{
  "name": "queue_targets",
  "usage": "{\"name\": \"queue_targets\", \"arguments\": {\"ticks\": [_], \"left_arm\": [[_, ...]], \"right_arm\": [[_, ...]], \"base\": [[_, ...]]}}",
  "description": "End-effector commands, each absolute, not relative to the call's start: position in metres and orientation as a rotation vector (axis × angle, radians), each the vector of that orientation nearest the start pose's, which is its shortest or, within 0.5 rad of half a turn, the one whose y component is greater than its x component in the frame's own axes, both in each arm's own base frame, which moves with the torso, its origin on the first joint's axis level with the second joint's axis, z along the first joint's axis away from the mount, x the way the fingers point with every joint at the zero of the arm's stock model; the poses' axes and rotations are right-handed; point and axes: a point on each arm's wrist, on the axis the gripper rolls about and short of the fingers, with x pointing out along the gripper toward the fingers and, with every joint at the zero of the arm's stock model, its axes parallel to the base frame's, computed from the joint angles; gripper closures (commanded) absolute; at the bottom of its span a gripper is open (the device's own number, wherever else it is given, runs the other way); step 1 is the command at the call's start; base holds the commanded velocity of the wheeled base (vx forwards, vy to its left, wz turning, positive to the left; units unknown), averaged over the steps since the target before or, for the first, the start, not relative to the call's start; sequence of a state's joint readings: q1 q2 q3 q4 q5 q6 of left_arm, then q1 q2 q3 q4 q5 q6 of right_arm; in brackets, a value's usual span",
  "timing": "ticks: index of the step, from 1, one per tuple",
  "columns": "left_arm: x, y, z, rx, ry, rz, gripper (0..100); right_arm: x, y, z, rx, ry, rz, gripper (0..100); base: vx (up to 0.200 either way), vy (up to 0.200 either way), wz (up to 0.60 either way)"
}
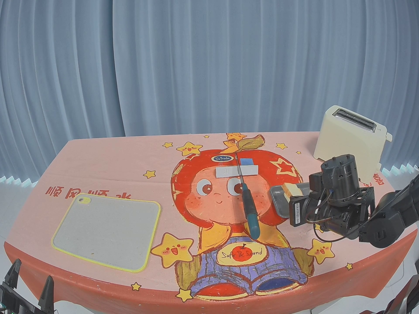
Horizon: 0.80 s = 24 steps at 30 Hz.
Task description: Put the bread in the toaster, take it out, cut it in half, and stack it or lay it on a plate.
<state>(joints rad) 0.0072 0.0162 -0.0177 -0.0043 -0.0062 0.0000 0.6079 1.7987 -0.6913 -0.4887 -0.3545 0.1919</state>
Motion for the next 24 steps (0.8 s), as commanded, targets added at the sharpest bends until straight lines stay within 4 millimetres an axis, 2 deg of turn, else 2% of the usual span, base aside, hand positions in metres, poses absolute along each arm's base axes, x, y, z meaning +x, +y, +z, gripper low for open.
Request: {"name": "queue_targets", "arguments": {"ticks": [1,8,9,24], "left_arm": [[-0.023,0.000,0.076,0.000,-0.005,0.002,0],[-0.023,0.000,0.076,0.002,-0.005,0.002,0],[-0.023,0.000,0.076,0.002,-0.005,0.002,0],[-0.023,0.000,0.076,0.003,-0.003,0.002,0]], "right_arm": [[0.247,0.163,0.111,-0.101,0.569,0.192,100],[0.248,0.163,0.110,-0.108,0.568,0.176,100],[0.248,0.163,0.110,-0.108,0.568,0.176,0],[0.245,0.173,0.113,-0.097,0.556,0.205,0]], "base": [[0.000,0.000,0.00],[0.000,0.000,0.00],[0.000,0.000,0.00],[0.000,0.000,0.00]]}}
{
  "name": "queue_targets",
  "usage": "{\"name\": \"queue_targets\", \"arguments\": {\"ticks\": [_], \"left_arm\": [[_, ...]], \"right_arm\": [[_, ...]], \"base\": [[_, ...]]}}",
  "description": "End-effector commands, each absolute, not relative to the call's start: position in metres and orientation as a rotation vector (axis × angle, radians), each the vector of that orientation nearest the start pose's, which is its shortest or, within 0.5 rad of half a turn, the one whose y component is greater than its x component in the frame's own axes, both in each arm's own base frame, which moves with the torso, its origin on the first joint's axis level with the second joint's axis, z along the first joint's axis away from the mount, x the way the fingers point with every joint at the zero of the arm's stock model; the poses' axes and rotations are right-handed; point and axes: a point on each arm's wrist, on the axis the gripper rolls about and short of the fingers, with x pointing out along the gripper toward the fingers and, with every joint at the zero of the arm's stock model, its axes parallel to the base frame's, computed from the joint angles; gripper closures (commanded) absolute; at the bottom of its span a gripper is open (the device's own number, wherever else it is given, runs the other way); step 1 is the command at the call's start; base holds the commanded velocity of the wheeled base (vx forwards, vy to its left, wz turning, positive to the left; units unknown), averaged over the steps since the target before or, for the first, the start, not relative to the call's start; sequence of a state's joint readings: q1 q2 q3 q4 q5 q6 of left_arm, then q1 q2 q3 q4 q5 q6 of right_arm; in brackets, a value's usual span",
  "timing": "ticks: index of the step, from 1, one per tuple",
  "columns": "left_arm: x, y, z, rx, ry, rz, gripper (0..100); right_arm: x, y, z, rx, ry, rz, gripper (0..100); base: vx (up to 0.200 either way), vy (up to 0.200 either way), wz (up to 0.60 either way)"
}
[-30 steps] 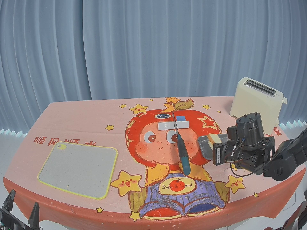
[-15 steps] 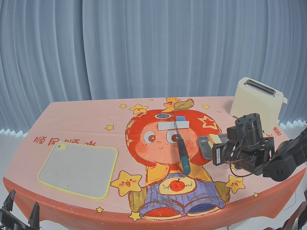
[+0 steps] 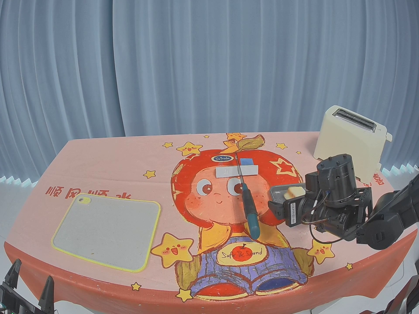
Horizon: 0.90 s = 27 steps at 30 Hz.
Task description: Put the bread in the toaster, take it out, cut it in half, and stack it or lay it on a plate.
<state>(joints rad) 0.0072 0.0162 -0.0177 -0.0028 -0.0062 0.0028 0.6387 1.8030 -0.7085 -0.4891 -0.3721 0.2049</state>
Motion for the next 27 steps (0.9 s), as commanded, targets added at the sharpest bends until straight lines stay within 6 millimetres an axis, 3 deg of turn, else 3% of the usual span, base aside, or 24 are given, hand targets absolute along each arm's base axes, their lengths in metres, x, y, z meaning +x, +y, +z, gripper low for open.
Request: {"name": "queue_targets", "arguments": {"ticks": [1,27], "left_arm": [[-0.0228,-0.0003,0.0758,0.003,-0.003,0.002,0],[-0.0228,-0.0003,0.0760,0.002,-0.005,0.002,0]], "right_arm": [[0.2455,0.1736,0.1131,-0.096,0.554,0.207,0],[0.2458,0.1781,0.1122,-0.068,0.522,0.202,0]], "base": [[0.000,0.000,0.00],[0.000,0.000,0.00]]}}
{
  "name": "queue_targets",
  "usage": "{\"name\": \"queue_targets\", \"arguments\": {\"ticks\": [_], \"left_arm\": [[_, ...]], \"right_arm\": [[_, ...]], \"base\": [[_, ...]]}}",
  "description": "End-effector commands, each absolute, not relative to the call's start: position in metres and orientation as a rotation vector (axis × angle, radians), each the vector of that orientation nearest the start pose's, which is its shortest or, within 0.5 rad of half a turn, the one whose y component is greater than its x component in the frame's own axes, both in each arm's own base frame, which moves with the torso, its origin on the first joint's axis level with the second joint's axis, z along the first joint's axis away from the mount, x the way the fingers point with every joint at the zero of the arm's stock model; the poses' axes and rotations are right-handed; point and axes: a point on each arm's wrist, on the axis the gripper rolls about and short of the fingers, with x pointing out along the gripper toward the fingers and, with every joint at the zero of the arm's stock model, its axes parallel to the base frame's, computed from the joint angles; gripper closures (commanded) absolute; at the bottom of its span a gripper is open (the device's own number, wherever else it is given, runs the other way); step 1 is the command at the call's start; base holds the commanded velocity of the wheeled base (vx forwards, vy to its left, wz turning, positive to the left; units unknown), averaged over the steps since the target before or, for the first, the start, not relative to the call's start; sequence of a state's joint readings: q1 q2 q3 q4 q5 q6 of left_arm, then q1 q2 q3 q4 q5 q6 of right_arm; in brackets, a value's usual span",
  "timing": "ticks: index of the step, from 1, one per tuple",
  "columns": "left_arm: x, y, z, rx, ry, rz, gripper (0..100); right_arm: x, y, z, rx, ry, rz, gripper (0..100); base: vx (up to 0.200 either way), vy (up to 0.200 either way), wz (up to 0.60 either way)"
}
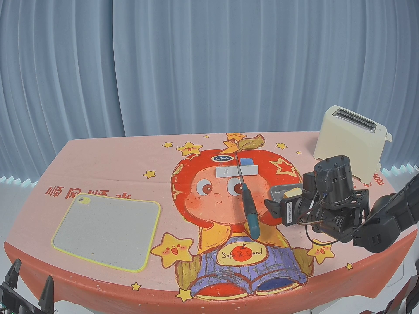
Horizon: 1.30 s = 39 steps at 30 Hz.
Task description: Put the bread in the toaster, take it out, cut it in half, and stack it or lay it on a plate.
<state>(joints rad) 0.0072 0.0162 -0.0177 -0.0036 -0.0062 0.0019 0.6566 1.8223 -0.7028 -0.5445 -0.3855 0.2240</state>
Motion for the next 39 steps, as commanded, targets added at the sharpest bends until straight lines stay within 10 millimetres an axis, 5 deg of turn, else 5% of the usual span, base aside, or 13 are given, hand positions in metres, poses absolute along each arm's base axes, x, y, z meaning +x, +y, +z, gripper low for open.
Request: {"name": "queue_targets", "arguments": {"ticks": [1,39], "left_arm": [[-0.023,0.000,0.076,0.002,-0.005,0.002,0],[-0.023,0.000,0.076,0.002,-0.005,0.002,0]], "right_arm": [[0.247,0.177,0.113,-0.067,0.520,0.197,0],[0.275,0.117,0.159,0.016,0.359,0.024,0]], "base": [[0.000,0.000,0.00],[0.000,0.000,0.00]]}}
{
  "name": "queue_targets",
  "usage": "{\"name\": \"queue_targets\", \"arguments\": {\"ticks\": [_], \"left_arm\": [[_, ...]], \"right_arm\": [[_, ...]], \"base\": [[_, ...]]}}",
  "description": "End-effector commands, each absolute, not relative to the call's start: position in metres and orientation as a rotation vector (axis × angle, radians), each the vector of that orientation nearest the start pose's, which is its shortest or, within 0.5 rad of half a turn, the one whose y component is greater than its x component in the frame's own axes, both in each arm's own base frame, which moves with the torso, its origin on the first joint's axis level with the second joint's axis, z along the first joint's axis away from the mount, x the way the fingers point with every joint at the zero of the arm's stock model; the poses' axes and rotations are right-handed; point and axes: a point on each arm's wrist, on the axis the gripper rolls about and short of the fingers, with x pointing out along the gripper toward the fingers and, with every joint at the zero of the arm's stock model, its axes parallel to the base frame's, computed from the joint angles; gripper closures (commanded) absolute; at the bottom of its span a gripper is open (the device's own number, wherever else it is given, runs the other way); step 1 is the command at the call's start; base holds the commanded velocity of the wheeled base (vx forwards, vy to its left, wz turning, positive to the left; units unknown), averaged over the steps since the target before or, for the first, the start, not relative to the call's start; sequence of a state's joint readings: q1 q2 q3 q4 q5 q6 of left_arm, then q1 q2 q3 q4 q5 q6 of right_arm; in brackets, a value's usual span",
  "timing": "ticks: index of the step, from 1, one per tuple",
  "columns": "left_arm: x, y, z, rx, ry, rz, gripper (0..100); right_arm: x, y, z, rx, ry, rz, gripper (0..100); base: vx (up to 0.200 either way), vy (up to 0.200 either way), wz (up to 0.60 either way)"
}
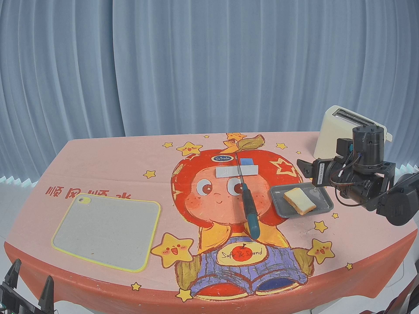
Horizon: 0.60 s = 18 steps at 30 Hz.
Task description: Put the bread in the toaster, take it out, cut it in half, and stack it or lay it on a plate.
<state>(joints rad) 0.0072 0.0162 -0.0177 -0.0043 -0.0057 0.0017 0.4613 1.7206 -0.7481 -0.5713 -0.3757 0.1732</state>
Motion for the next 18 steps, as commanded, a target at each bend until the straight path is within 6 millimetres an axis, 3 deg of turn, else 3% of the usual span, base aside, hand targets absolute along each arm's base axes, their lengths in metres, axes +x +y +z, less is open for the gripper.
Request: {"name": "queue_targets", "arguments": {"ticks": [1,6,18], "left_arm": [[-0.023,0.000,0.076,0.002,-0.005,0.002,0],[-0.023,0.000,0.076,0.002,-0.005,0.002,0],[-0.023,0.000,0.076,0.002,-0.005,0.002,0]], "right_arm": [[0.276,0.116,0.160,0.018,0.356,0.023,0],[0.277,0.114,0.162,0.024,0.351,0.025,0],[0.279,0.088,0.179,0.052,0.307,0.039,0]], "base": [[0.000,0.000,0.00],[0.000,0.000,0.00],[0.000,0.000,0.00]]}}
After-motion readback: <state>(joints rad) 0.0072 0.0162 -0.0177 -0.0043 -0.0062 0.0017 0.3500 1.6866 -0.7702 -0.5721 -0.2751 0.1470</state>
